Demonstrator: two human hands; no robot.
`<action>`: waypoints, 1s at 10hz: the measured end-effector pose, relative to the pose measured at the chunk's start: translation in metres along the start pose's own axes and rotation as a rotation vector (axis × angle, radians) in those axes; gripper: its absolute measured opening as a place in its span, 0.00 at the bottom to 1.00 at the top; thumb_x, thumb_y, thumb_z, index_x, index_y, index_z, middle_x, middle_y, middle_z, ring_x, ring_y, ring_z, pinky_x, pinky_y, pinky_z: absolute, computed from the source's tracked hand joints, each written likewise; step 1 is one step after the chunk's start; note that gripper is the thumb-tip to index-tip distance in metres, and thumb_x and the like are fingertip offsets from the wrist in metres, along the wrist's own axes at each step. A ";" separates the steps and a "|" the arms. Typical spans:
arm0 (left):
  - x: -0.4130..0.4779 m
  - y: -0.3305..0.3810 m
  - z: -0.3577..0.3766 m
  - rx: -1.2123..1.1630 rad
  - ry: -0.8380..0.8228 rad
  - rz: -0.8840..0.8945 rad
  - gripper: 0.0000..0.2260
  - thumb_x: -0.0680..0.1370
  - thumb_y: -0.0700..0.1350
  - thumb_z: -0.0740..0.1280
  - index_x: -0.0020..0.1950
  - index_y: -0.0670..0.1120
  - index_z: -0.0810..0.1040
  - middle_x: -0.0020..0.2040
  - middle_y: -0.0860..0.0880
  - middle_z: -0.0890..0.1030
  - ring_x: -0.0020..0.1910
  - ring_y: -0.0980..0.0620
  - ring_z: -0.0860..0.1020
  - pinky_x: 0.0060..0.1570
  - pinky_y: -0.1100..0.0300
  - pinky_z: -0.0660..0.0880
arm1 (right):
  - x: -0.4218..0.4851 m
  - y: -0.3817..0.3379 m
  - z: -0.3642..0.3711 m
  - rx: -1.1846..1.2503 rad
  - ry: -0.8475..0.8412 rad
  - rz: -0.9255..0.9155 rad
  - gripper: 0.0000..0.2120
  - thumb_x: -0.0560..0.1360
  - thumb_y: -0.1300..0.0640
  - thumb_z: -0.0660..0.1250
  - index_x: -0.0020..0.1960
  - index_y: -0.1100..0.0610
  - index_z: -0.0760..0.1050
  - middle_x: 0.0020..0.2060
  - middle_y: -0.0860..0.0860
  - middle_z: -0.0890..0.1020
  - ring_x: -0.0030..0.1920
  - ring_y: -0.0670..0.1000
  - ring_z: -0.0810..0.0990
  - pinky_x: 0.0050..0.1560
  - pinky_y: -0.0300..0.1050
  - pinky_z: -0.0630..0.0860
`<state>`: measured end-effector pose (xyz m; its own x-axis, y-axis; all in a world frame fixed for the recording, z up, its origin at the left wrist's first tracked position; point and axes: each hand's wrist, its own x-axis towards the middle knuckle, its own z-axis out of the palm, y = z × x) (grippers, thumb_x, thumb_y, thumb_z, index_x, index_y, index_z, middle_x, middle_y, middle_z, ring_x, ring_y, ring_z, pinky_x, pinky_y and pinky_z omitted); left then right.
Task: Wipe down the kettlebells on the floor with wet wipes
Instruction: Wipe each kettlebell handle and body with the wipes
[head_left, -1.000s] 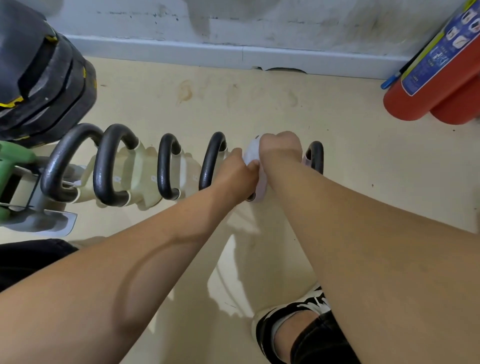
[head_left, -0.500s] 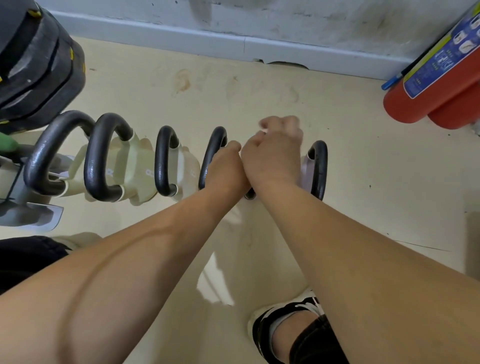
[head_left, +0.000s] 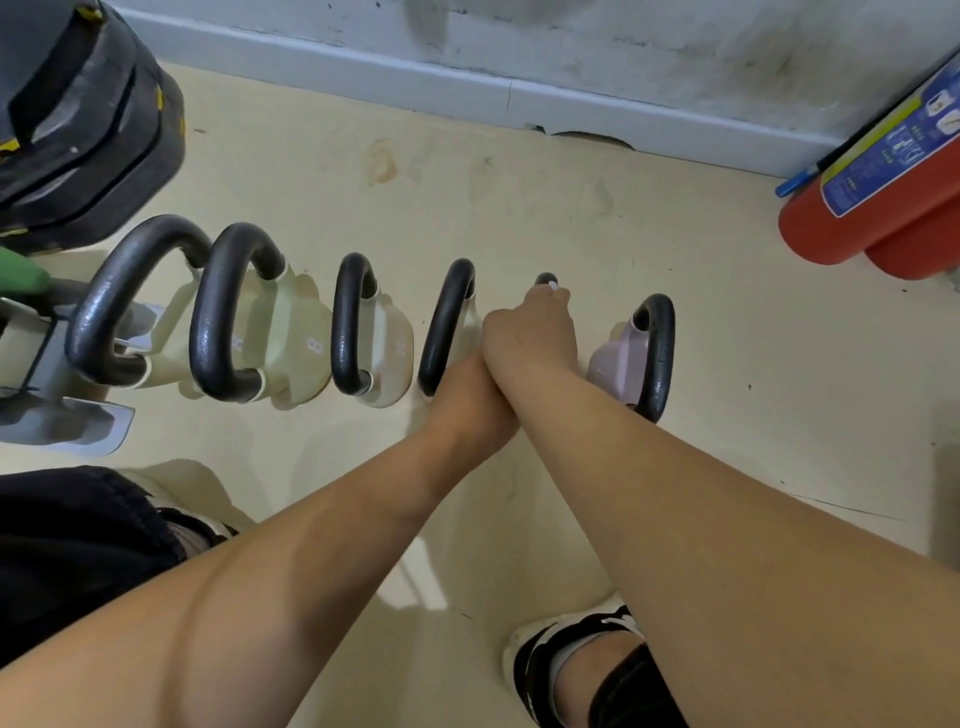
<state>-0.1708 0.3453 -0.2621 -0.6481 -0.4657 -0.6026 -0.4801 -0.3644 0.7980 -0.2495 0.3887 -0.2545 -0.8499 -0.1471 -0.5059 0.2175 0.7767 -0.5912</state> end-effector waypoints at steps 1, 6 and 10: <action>0.002 -0.014 0.003 0.790 -0.053 0.208 0.09 0.79 0.36 0.64 0.41 0.46 0.72 0.32 0.56 0.74 0.32 0.56 0.71 0.34 0.63 0.70 | 0.023 -0.010 0.007 -0.049 -0.021 0.064 0.35 0.79 0.59 0.59 0.81 0.65 0.48 0.80 0.56 0.49 0.71 0.58 0.71 0.67 0.50 0.72; 0.010 -0.022 0.008 0.734 -0.108 0.197 0.08 0.82 0.48 0.63 0.53 0.46 0.80 0.46 0.50 0.82 0.44 0.50 0.81 0.44 0.55 0.78 | 0.047 -0.030 -0.022 -0.205 -0.080 0.160 0.14 0.78 0.60 0.65 0.36 0.54 0.64 0.34 0.49 0.67 0.33 0.49 0.66 0.44 0.39 0.68; 0.010 -0.026 0.005 0.685 -0.078 0.181 0.08 0.81 0.51 0.65 0.50 0.48 0.79 0.43 0.51 0.81 0.42 0.51 0.81 0.46 0.52 0.80 | 0.079 -0.016 -0.025 1.047 -0.050 0.573 0.17 0.74 0.49 0.58 0.52 0.63 0.72 0.51 0.52 0.82 0.46 0.55 0.81 0.55 0.45 0.75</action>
<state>-0.1680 0.3541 -0.2891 -0.7809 -0.4026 -0.4775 -0.6078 0.3139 0.7294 -0.3323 0.3804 -0.2693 -0.4872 0.0166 -0.8731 0.8640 -0.1363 -0.4847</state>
